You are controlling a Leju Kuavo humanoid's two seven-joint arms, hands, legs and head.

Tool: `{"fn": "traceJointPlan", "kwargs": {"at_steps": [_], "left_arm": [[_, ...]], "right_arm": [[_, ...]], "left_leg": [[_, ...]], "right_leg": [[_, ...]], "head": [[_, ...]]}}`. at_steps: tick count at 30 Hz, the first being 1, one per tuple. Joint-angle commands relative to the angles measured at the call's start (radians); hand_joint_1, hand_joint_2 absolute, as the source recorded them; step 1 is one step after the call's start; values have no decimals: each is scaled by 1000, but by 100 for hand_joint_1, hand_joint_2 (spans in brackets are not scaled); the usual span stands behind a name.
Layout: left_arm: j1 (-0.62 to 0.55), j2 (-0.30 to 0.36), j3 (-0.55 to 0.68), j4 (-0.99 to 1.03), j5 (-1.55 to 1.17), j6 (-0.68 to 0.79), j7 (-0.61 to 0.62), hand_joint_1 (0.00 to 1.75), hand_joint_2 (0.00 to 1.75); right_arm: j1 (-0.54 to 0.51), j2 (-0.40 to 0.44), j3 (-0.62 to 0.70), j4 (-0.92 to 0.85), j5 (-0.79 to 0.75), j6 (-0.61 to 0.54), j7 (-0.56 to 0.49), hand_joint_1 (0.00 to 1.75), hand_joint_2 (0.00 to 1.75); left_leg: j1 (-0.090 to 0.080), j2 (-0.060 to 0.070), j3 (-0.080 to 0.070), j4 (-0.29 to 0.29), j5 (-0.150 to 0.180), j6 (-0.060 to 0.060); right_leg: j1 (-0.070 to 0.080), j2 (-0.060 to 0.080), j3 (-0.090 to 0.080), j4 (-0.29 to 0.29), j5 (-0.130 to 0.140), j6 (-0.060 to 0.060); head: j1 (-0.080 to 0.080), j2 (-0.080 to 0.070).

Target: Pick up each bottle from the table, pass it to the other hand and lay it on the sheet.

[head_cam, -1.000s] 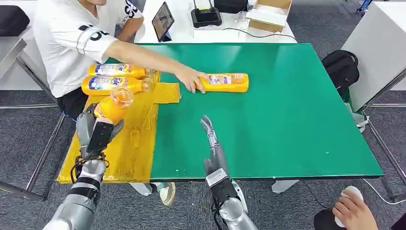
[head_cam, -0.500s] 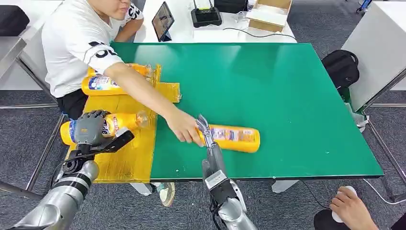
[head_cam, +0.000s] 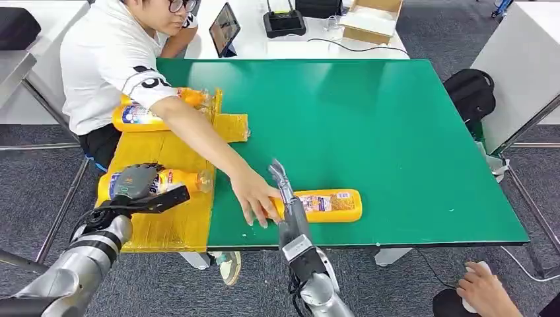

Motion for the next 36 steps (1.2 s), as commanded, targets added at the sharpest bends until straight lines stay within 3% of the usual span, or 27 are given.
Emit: {"fn": "traceJointPlan", "kwargs": {"at_steps": [1,4,5,15,19,23,27,28,30,31,36], "left_arm": [[-32,-6,-2,98,46,-95,-6,0,175],[-30,-12,19,96,79,-129,-18,0,175],[-28,-16,37,91,107,-153,-29,0,0],[7,-37,117,41,291,-258,-131,0,0],[43,-55,153,-17,448,-380,-193,0,0],[82,-101,241,-124,692,-525,-240,0,0],[122,-173,318,-300,899,-460,-227,0,0],[133,-205,367,-358,952,-347,-265,0,0],[160,-221,351,-446,999,-300,-241,0,0],[169,-233,365,-483,1034,-274,-252,0,175],[291,-225,264,-738,1028,16,-267,0,175]], "right_arm": [[-12,-23,-2,23,-5,1,15,0,0],[-12,-22,-6,24,-6,-1,21,0,0],[-13,-20,-8,27,-7,-2,25,0,0],[-22,-7,-35,62,-29,-18,51,0,0],[-29,-1,-55,88,-52,-23,62,0,0],[-25,2,-69,100,-59,-27,64,0,0],[-14,0,-71,90,-39,-33,75,0,0],[-15,-6,-62,90,-10,-45,84,0,175],[-17,-14,-53,88,17,-47,93,0,175],[-25,-27,-42,92,48,-55,105,0,175],[-71,-125,-27,59,258,-102,235,0,175]], "left_leg": [[0,0,5,-1,-1,2],[0,0,3,-1,-1,1],[0,1,5,-1,-1,2],[0,0,6,-2,-1,2],[-1,-1,6,-1,0,1],[0,-3,6,-2,0,2],[0,-3,7,-1,-1,2],[0,-5,5,-1,0,2],[0,-4,3,0,0,1],[0,-4,3,0,0,1],[0,-2,4,0,-1,2]], "right_leg": [[1,-1,5,-2,-1,-3],[0,0,4,-1,-1,-2],[1,0,6,-2,-1,-3],[0,-1,6,-2,-1,-2],[0,-1,7,-2,0,-1],[0,-2,8,-2,0,-2],[1,-4,9,-2,-1,-3],[1,-5,8,-2,-1,-2],[1,-4,5,-1,-1,-1],[1,-3,5,-1,0,-1],[1,-2,5,-2,0,-2]], "head": [[0,0],[0,0],[0,0],[0,0],[0,0],[0,0],[0,0],[0,0],[0,0],[0,0],[0,0]]}}
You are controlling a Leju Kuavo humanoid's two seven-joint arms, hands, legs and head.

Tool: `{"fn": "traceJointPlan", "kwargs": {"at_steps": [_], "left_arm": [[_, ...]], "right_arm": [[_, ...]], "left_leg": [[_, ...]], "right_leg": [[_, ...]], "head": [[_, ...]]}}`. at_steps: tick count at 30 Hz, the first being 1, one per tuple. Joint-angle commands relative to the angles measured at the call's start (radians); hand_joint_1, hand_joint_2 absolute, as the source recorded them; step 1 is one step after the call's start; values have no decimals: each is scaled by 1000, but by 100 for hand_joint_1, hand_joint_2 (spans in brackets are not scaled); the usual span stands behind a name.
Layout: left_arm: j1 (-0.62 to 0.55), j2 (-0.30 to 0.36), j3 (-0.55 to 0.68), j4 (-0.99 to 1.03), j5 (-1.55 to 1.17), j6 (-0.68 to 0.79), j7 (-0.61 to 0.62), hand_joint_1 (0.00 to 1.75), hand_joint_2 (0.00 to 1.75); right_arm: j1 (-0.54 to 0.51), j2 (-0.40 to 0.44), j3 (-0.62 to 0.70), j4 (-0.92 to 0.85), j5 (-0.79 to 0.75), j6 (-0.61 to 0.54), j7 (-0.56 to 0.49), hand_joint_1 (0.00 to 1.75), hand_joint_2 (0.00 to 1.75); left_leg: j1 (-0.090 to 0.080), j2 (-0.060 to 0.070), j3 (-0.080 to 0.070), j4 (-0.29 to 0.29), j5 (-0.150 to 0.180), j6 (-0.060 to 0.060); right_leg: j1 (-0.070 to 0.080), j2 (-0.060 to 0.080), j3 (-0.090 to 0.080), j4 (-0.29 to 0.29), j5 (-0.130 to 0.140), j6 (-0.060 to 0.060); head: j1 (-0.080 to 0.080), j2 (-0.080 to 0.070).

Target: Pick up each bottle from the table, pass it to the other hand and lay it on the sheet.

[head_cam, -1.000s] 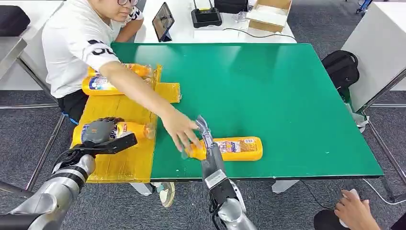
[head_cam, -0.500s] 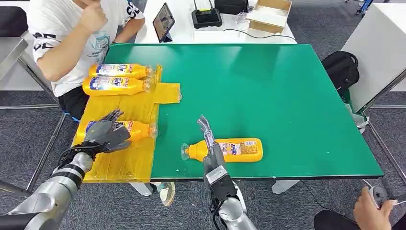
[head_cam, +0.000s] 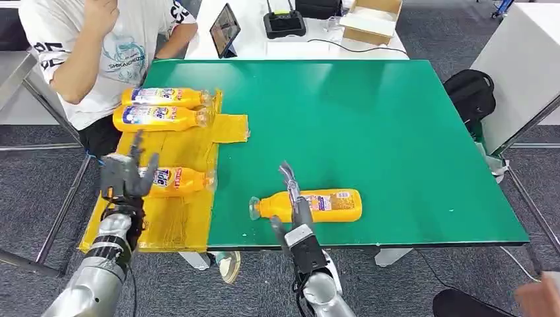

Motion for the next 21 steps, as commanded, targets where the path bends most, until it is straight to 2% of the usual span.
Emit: {"fn": "traceJointPlan", "kwargs": {"at_steps": [1,2,3,5,6,8,11,19,21], "left_arm": [[175,-57,-49,-456,34,313,-12,0,175],[209,-63,-70,-495,58,320,-12,0,175],[221,-66,-74,-507,58,323,-12,0,175],[267,-93,-68,-539,110,281,-12,0,175],[285,-98,-74,-557,109,282,-12,0,175],[312,-109,-68,-559,142,235,-12,0,175],[333,-107,-83,-564,115,236,-12,0,175],[332,-105,-82,-563,117,236,-12,0,175],[339,-114,-72,-534,109,210,-12,0,175]], "right_arm": [[-81,-154,16,7,265,-39,168,0,175],[-88,-191,12,-22,338,-42,225,0,175],[-90,-200,5,-33,337,-33,231,0,175],[-83,-256,-10,-84,426,8,315,0,175],[-74,-268,-21,-94,426,11,313,0,175],[-66,-321,-19,-107,480,89,389,0,175],[-54,-370,-21,-116,508,132,418,0,175],[-47,-373,-25,-123,508,136,420,0,175],[-27,-406,-26,-145,528,171,469,0,175]], "left_leg": [[0,2,2,0,-2,2],[0,1,1,0,-1,2],[0,1,2,0,-2,3],[-1,1,1,0,-1,2],[-1,0,1,0,-1,2],[-1,-2,1,-1,-1,3],[-1,-1,2,0,-2,3],[-1,0,0,0,-1,2],[-1,-1,2,0,-2,2]], "right_leg": [[1,1,3,-2,-1,-1],[0,0,1,-1,0,-1],[0,0,4,-2,-1,-2],[0,-1,1,-1,-1,-1],[-1,-2,2,-2,-1,-1],[-1,-3,3,-3,-1,-1],[0,-2,4,-3,-2,-2],[0,-1,1,-2,-1,-2],[0,-2,3,-2,-2,-2]], "head": [[0,0],[0,0],[0,0],[0,0],[0,0],[0,0],[0,0],[-1,0],[-1,0]]}}
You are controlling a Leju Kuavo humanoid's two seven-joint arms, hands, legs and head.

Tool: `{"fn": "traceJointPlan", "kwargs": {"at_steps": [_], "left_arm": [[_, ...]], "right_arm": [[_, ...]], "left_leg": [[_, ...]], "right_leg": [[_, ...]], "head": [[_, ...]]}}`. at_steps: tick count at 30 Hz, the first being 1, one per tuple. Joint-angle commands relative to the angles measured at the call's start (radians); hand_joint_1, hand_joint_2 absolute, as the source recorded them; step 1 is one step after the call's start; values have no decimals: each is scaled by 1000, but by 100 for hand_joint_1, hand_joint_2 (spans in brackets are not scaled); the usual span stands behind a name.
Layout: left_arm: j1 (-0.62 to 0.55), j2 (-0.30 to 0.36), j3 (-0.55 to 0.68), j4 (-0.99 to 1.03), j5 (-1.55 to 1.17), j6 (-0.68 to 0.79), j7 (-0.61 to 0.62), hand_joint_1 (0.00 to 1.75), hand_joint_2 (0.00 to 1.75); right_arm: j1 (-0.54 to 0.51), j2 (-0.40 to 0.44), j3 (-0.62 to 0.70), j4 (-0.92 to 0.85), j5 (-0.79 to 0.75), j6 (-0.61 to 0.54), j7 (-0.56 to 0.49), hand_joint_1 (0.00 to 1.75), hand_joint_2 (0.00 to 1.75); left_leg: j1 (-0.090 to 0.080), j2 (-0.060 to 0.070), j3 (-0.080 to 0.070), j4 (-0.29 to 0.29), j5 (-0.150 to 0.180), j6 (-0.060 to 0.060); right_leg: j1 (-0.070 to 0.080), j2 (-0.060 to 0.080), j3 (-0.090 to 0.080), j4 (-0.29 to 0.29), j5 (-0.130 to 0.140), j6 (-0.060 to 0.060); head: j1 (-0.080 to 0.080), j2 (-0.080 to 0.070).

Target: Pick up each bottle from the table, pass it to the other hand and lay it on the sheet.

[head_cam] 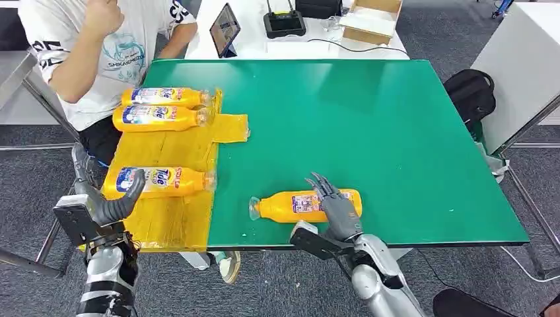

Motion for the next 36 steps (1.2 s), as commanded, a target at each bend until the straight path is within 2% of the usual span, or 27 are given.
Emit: {"fn": "traceJointPlan", "kwargs": {"at_steps": [1,6,10,15,16,23,25,30,36], "left_arm": [[9,-22,3,35,-17,-37,4,0,175],[-8,-24,-14,100,-65,-59,5,0,175],[-29,-25,-36,156,-84,-73,18,0,175],[-66,-27,-61,247,-83,-90,23,0,175],[-73,-26,-66,259,-83,-89,24,0,175],[-71,-24,-66,257,-82,-91,26,0,175],[-74,-27,-68,265,-81,-95,31,0,175],[-85,-27,-70,292,-82,-94,30,0,175],[-114,-25,-78,340,-72,-97,29,0,175]], "right_arm": [[28,-96,-23,-44,7,55,64,0,175],[6,-116,-42,32,10,93,76,0,175],[-79,-77,-45,182,69,63,102,0,175],[-211,-65,-36,400,63,88,100,0,175],[-245,-59,-30,445,75,70,89,0,175],[-261,-48,-24,461,85,58,93,0,175],[-293,-36,-9,484,106,44,95,0,175],[-376,-12,43,553,114,83,86,0,175],[-444,8,94,657,24,183,12,0,175]], "left_leg": [[0,0,2,0,-1,1],[-1,-2,4,-1,-1,2],[-1,1,2,-1,0,1],[-1,3,7,-3,0,2],[0,2,4,-2,0,1],[0,1,4,-1,0,2],[0,3,5,-1,-1,2],[-1,4,2,0,0,1],[0,2,1,0,1,1]], "right_leg": [[0,-1,3,0,-1,-2],[0,-3,5,-2,-2,-2],[-1,0,3,-1,0,-1],[1,1,7,-3,1,-5],[1,0,4,-2,1,-2],[0,0,5,-1,0,-2],[0,1,5,-1,0,-2],[0,3,2,1,1,-2],[0,1,2,0,1,-1]], "head": [[0,0],[0,0],[0,0],[0,0],[-1,0],[0,0],[-1,0],[-1,0],[0,0]]}}
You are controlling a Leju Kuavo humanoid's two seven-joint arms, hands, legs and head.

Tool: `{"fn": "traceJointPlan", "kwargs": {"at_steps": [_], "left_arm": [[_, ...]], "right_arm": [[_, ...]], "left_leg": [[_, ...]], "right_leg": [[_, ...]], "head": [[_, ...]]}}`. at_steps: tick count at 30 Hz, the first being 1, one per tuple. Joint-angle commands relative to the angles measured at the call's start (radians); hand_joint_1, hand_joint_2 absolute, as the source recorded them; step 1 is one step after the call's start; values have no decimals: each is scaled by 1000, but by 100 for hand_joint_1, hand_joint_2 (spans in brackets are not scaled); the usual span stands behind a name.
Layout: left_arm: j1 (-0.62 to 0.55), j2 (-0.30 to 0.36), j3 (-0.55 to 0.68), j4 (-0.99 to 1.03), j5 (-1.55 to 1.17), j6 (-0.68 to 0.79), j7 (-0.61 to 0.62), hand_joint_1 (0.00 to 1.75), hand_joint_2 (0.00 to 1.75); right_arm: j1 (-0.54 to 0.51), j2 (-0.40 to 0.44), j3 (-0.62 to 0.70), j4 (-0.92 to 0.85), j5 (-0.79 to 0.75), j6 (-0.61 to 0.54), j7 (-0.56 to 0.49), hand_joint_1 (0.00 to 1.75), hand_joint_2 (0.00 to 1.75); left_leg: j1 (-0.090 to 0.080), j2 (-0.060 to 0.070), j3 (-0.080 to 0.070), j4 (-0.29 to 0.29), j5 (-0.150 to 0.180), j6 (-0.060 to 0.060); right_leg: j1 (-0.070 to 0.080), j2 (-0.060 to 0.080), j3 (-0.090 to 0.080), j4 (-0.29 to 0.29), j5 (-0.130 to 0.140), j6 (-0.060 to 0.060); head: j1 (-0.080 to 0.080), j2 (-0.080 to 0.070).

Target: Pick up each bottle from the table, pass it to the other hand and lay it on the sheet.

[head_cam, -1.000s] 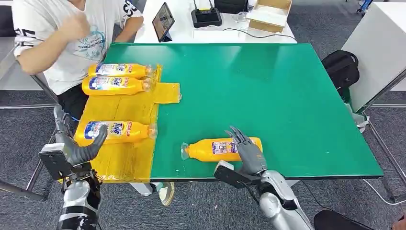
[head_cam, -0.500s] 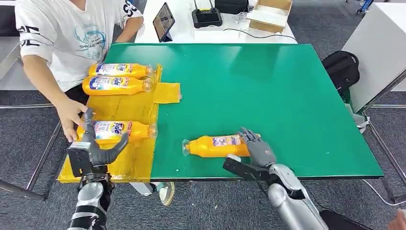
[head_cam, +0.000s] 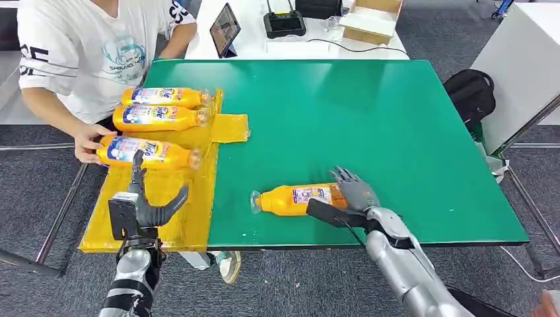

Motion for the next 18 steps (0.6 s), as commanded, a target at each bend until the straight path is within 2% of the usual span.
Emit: {"fn": "traceJointPlan", "kwargs": {"at_steps": [1,2,3,4,7,10,11,13,18], "left_arm": [[-81,10,-22,146,16,-8,4,0,175],[-84,10,-24,151,21,-10,5,0,175],[-91,11,-30,163,27,-12,5,0,175],[-96,11,-34,172,30,-14,6,0,175],[-104,7,-43,190,37,-10,6,0,175],[-107,9,-45,196,48,-14,9,0,175],[-108,9,-46,198,50,-14,9,0,175],[-112,9,-49,206,57,-16,12,0,175],[-121,8,-51,228,72,-25,19,0,175]], "right_arm": [[-166,45,109,262,-100,111,-88,0,175],[-171,43,122,273,-109,119,-102,0,175],[-175,37,136,284,-139,142,-128,138,175],[-176,30,149,290,-158,158,-141,173,175],[-167,11,168,288,-195,173,-162,175,175],[-165,-4,185,286,-222,194,-167,157,175],[-165,-7,189,285,-225,195,-168,157,175],[-167,-18,209,287,-237,204,-168,175,175],[-171,-42,248,295,-257,235,-164,175,175]], "left_leg": [[0,2,4,0,-1,1],[0,2,3,0,-1,1],[0,2,4,-1,-1,2],[0,1,3,0,-1,1],[0,0,5,-1,-1,2],[0,-1,5,-1,-1,1],[0,-1,4,-1,-1,1],[0,-1,4,-1,0,1],[0,-2,3,-1,0,1]], "right_leg": [[1,1,3,-1,0,-3],[0,1,3,-1,0,-2],[1,1,4,-1,-1,-3],[0,0,3,-1,0,-2],[1,-2,6,-1,-1,-3],[1,-2,5,-2,-1,-3],[1,-2,4,-1,-1,-2],[1,-2,4,-1,-1,-2],[1,-3,4,-1,-1,-2]], "head": [[0,0],[0,0],[0,0],[0,0],[0,0],[0,0],[0,0],[0,0],[0,0]]}}
